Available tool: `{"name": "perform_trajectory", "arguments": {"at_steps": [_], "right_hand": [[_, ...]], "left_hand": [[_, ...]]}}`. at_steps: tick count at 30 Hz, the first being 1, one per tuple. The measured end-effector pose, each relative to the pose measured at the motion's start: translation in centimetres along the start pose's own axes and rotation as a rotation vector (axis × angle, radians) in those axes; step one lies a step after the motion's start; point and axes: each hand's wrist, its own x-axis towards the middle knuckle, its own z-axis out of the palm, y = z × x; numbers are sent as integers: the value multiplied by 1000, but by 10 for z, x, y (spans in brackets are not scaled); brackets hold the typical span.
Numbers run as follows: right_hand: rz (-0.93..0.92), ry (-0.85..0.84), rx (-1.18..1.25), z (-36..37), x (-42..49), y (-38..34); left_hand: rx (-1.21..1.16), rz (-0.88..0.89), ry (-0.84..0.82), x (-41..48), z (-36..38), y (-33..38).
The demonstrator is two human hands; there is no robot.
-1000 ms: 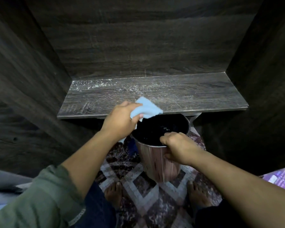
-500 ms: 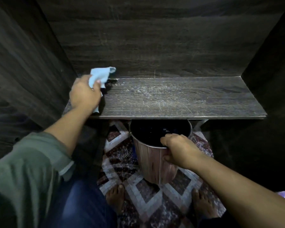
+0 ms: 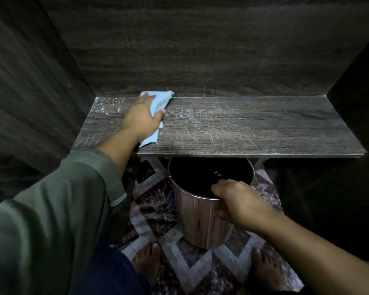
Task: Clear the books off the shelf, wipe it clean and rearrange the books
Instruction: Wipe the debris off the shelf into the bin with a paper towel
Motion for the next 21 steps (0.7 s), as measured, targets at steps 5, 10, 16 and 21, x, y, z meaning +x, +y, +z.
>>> {"name": "perform_trajectory", "arguments": {"at_steps": [5,10,16,21], "right_hand": [[13,-34,-26,-3,-2,0],[23,-35,-25,-1,-4,3],[32,-6,2,2,-7,9],[34,-10,-1,-1,-9,11]], "left_hand": [[-126,308,-110,-23,19,28],[-203,304,183,-23,26,31],[-26,56,142,4,27,35],[-65,159,-28,8,19,36]]}}
